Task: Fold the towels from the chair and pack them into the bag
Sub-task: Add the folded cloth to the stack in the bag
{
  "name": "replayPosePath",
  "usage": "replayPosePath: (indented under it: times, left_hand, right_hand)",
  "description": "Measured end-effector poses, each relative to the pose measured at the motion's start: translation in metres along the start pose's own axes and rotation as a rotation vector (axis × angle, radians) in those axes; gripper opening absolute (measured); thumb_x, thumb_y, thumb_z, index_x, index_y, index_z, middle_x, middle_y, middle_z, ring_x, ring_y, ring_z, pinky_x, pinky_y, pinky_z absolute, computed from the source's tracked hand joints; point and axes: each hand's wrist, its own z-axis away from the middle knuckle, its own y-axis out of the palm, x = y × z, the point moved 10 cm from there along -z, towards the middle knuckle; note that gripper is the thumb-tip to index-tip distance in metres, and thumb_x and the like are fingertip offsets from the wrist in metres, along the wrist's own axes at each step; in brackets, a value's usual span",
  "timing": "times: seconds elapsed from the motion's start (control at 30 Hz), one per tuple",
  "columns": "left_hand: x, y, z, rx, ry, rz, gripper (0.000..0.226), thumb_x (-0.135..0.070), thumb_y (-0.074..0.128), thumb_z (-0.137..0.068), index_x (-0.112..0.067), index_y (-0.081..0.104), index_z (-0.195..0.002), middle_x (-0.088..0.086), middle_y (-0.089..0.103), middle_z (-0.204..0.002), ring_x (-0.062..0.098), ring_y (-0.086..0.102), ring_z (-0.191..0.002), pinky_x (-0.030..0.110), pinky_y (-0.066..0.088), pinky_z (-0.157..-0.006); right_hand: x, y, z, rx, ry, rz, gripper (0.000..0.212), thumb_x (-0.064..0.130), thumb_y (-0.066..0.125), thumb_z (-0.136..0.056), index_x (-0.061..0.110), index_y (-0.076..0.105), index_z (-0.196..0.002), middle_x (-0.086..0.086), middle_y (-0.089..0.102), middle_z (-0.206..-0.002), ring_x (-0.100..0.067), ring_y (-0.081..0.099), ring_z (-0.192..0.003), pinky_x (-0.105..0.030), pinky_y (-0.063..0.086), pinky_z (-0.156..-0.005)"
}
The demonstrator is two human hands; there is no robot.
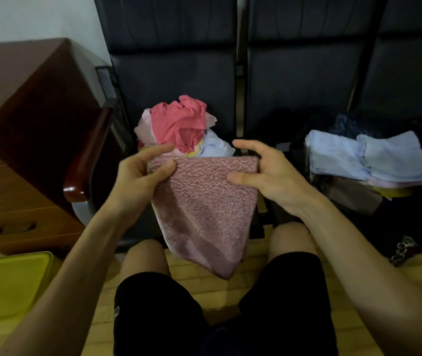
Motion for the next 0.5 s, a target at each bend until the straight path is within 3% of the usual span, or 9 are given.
replayPosePath:
  times: [0.13,0.23,0.37,0.5]
  left_hand:
    - [-0.018,-0.013,-0.002,-0.076,0.127,-0.124,0.039,-0.013,0.067,-0.091,-0.014,0.063,-0.13,-0.007,0.068,-0.117,0.006,0.068,-0.106,0.02,0.056,-0.086]
    - [-0.023,-0.019,-0.003,-0.081,0.169,-0.197,0.046,-0.019,0.07,-0.088,-0.017,0.06,-0.134,-0.012,0.067,-0.114,0.005,0.068,-0.105,0.02,0.057,-0.085]
    - [-0.028,-0.027,-0.007,-0.09,0.21,-0.321,0.05,-0.019,0.072,-0.088,-0.012,0.058,-0.136,-0.017,0.066,-0.108,-0.004,0.068,-0.099,0.013,0.055,-0.08]
    - [-0.039,-0.024,-0.008,-0.078,0.29,-0.445,0.032,-0.016,0.071,-0.089,-0.013,0.067,-0.121,-0.017,0.066,-0.099,-0.012,0.066,-0.087,0.005,0.051,-0.072]
  right_hand:
    - [0.017,0.008,-0.008,0.053,0.014,0.015,0.039,0.009,0.079,-0.08,0.019,0.065,-0.116,-0.001,0.068,-0.114,-0.013,0.069,-0.103,-0.036,0.055,-0.096]
    - [0.022,0.013,-0.009,0.101,0.007,0.05,0.05,0.01,0.084,-0.073,0.018,0.065,-0.118,-0.003,0.069,-0.115,-0.014,0.068,-0.106,-0.038,0.053,-0.099]
    - [0.033,0.011,-0.009,0.055,-0.112,0.303,0.061,0.012,0.084,-0.075,0.013,0.061,-0.131,0.001,0.074,-0.107,-0.007,0.07,-0.1,-0.037,0.053,-0.099]
    - [0.044,0.003,-0.006,-0.079,-0.214,0.486,0.047,0.019,0.081,-0.078,0.018,0.067,-0.123,0.005,0.075,-0.101,-0.003,0.069,-0.094,-0.035,0.056,-0.093]
